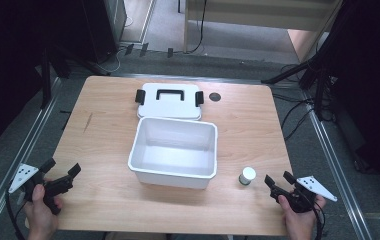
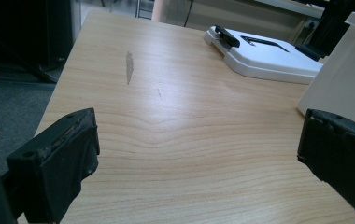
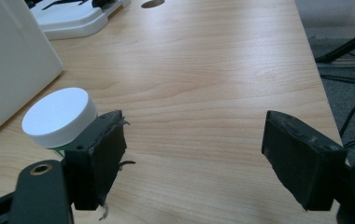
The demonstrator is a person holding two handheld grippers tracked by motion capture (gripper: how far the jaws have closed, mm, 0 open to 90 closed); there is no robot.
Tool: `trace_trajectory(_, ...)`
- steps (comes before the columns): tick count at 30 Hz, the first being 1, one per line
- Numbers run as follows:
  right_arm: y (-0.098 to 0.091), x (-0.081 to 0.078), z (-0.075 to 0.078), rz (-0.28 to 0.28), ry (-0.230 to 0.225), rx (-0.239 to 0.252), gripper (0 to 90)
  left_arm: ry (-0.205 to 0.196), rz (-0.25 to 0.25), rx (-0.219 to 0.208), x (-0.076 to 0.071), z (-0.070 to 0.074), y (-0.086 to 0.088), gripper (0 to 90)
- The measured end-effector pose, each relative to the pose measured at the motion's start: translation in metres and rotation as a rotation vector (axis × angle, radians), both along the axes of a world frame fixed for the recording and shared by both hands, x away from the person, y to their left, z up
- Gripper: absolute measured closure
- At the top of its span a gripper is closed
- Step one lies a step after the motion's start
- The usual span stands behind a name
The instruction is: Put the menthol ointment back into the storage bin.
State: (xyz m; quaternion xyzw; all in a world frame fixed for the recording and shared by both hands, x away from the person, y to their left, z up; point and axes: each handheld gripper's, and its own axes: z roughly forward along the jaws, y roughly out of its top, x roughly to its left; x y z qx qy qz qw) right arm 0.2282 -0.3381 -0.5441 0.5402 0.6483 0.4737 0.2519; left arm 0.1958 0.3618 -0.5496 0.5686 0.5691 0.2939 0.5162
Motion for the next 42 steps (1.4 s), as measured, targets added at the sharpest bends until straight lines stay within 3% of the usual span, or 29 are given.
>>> trace_trajectory(4, 0.000, 0.002, 0.000, 0.010, 0.020, -0.004, 23.5, 0.004, -0.003, -0.006, 0.001, 0.000, 0.000, 0.0)
trace_trajectory(8, 0.000, 0.003, 0.003, 0.034, 0.075, -0.017, 25.4, 0.008, -0.007, 0.001, 0.003, -0.001, -0.002, 0.0)
trace_trajectory(9, 0.002, 0.003, 0.008, 0.036, 0.092, -0.045, 25.4, 0.011, -0.011, 0.012, 0.003, -0.001, -0.003, 0.0)
trace_trajectory(14, 0.004, 0.005, 0.022, 0.033, 0.125, -0.069, 25.9, 0.011, -0.013, 0.022, 0.003, -0.001, -0.005, 0.0)
trace_trajectory(19, 0.010, 0.009, 0.032, 0.074, 0.200, -0.130, 27.4, 0.020, -0.014, 0.043, 0.005, -0.002, -0.007, 0.0)
trace_trajectory(20, 0.011, 0.010, 0.032, 0.088, 0.227, -0.135, 27.5, 0.021, -0.014, 0.051, 0.005, -0.001, -0.008, 0.0)
trace_trajectory(21, 0.015, 0.011, 0.031, 0.111, 0.283, -0.168, 27.6, 0.021, -0.014, 0.057, 0.005, -0.002, -0.008, 0.0)
trace_trajectory(23, 0.017, 0.012, 0.031, 0.118, 0.300, -0.181, 27.7, 0.022, -0.012, 0.061, 0.005, -0.002, -0.009, 0.0)
trace_trajectory(25, 0.021, 0.013, 0.029, 0.133, 0.379, -0.218, 27.6, 0.023, -0.017, 0.063, 0.005, -0.002, -0.010, 0.0)
trace_trajectory(30, 0.025, 0.016, 0.030, 0.156, 0.437, -0.260, 27.5, 0.030, -0.025, 0.072, 0.006, -0.002, -0.010, 0.0)
trace_trajectory(31, 0.026, 0.018, 0.033, 0.167, 0.466, -0.276, 27.3, 0.029, -0.023, 0.074, 0.006, -0.002, -0.010, 0.0)
trace_trajectory(42, 0.032, 0.032, 0.051, 0.213, 0.572, -0.330, 26.6, 0.026, -0.040, 0.103, 0.006, -0.002, -0.013, 0.0)
